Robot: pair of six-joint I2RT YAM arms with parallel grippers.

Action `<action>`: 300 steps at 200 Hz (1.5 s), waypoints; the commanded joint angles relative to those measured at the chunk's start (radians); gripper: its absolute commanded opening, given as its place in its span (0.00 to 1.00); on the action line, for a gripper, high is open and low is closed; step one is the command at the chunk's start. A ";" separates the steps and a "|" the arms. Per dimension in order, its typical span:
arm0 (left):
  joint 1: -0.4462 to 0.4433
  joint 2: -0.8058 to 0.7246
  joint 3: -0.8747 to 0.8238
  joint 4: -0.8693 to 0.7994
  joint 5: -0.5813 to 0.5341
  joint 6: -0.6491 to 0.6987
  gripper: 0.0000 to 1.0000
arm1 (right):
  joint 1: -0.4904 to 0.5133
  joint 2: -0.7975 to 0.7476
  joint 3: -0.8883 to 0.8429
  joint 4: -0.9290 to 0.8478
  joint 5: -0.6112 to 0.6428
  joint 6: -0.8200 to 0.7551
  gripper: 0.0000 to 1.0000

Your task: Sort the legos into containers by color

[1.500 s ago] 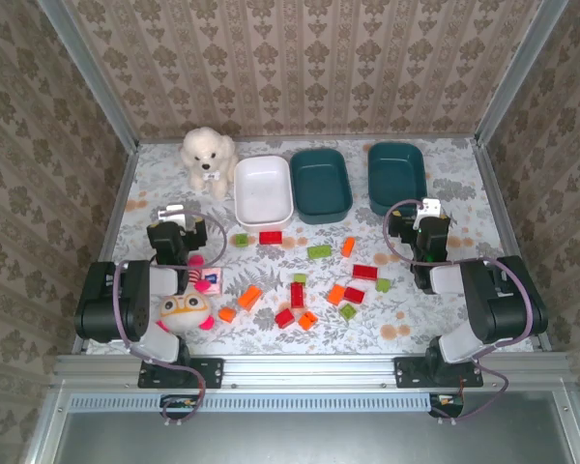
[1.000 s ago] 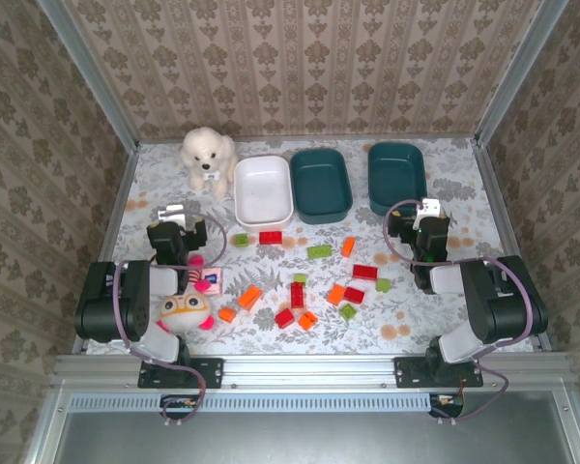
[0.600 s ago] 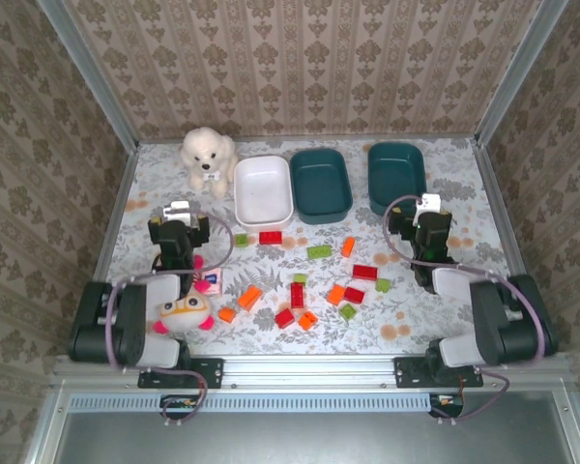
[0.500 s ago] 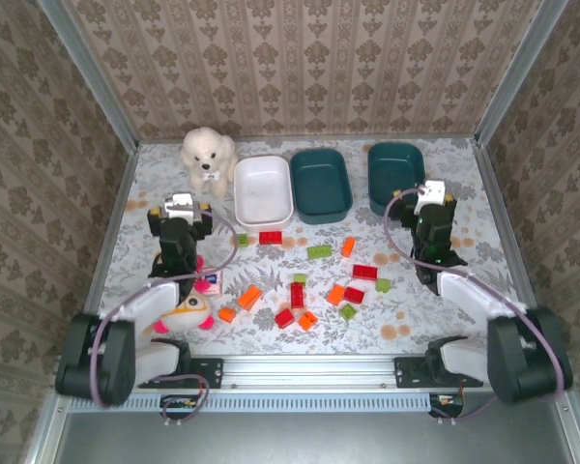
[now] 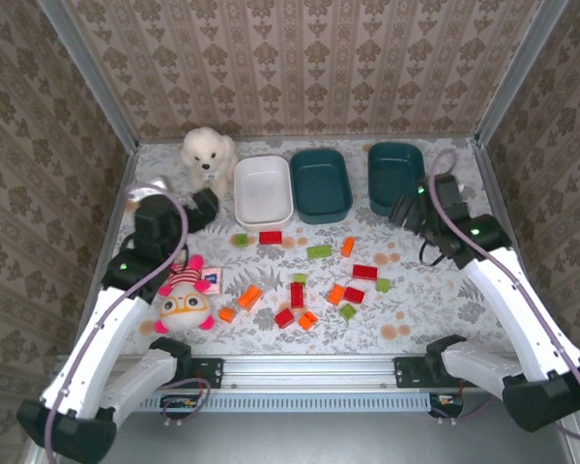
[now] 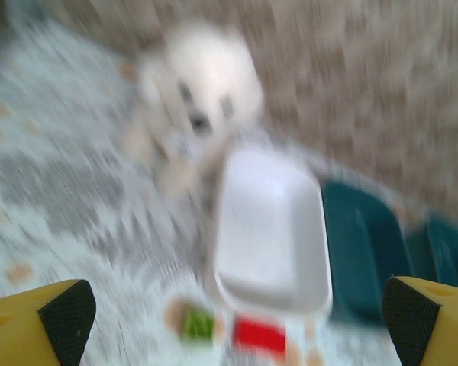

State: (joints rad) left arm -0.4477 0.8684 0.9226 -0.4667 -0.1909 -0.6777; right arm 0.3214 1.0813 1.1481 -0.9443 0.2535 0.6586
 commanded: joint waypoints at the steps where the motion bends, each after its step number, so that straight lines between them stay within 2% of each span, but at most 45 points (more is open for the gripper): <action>1: -0.177 0.021 -0.016 -0.175 0.136 -0.011 1.00 | 0.071 0.030 -0.082 -0.277 -0.108 0.051 0.88; 24: -0.333 0.030 -0.073 -0.127 0.176 -0.028 1.00 | 0.094 0.095 -0.182 -0.210 -0.219 0.002 0.88; 52: -0.419 0.044 -0.132 -0.021 0.191 -0.036 1.00 | 0.095 0.177 -0.267 -0.084 -0.291 -0.016 0.84; 117: -0.428 0.114 -0.122 0.046 0.210 -0.041 1.00 | 0.083 0.348 -0.315 0.111 -0.304 -0.029 0.70; 191: -0.431 0.107 -0.130 0.044 0.209 -0.051 1.00 | 0.053 0.471 -0.303 0.177 -0.265 -0.048 0.54; 217: -0.432 0.112 -0.128 0.045 0.211 -0.051 1.00 | 0.052 0.495 -0.297 0.194 -0.266 -0.050 0.44; 233: -0.432 0.115 -0.126 0.040 0.211 -0.051 1.00 | 0.053 0.483 -0.290 0.180 -0.255 -0.053 0.33; 243: -0.432 0.114 -0.124 0.040 0.211 -0.051 1.00 | 0.058 0.452 -0.282 0.160 -0.241 -0.055 0.30; 281: -0.431 0.139 -0.074 0.017 0.182 -0.049 1.00 | 0.072 0.273 -0.141 0.012 -0.141 -0.076 0.28; 300: -0.414 0.178 -0.024 0.006 0.152 -0.053 1.00 | 0.046 0.283 0.007 -0.023 -0.089 -0.120 0.28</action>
State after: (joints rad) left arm -0.8700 1.0107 0.8181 -0.4488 -0.0029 -0.7155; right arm 0.3866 1.3998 0.9863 -0.8818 0.0586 0.5919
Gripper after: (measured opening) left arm 0.999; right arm 0.336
